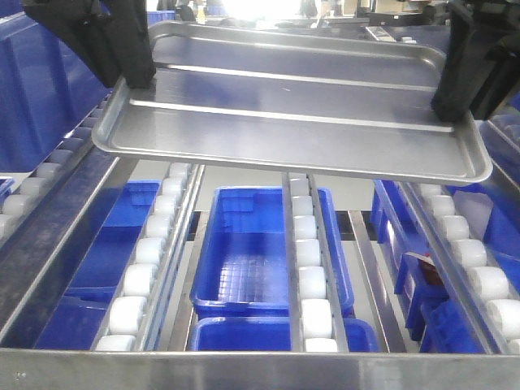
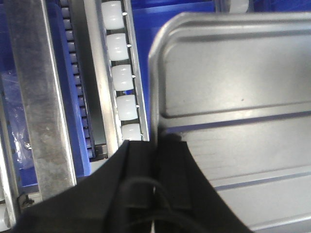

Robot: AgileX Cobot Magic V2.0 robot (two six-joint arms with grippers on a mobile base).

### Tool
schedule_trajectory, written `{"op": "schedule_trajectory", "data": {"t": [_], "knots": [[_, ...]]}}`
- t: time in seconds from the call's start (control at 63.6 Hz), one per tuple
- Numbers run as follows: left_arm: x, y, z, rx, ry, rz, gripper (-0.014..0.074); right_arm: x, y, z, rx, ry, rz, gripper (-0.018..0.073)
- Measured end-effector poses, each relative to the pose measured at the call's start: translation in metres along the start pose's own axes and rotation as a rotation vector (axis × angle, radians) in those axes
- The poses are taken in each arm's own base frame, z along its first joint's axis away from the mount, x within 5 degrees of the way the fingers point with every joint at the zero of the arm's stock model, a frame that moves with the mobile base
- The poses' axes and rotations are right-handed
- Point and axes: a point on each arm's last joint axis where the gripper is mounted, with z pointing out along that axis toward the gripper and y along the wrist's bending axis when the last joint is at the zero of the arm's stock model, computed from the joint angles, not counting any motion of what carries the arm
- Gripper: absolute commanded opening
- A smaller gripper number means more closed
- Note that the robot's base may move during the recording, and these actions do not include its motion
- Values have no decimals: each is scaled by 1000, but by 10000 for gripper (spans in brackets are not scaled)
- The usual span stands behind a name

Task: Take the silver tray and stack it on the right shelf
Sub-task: 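Hold the tray raised with both grippers while the base drives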

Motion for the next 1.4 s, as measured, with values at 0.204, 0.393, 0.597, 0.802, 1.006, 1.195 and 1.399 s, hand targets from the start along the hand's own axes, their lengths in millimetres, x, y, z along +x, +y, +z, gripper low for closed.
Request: {"op": "schedule_trajectory", "data": {"t": [0.204,0.393,0.597,0.802,1.006,1.195,1.399], "knots": [[0,0,0,-1,2,0,-93,0,0,0,0,0,0,57],[0,0,0,-3,1,1,-93,0,0,0,-1,0,3,57],[0,0,0,-3,1,1,-94,0,0,0,-1,0,3,57],[0,0,0,-3,1,1,-94,0,0,0,-1,0,0,57],[0,0,0,-3,1,1,-93,0,0,0,-1,0,0,57],[0,0,0,-3,1,1,-94,0,0,0,-1,0,3,57],[0,0,0,-3,1,1,-94,0,0,0,-1,0,0,57]]}}
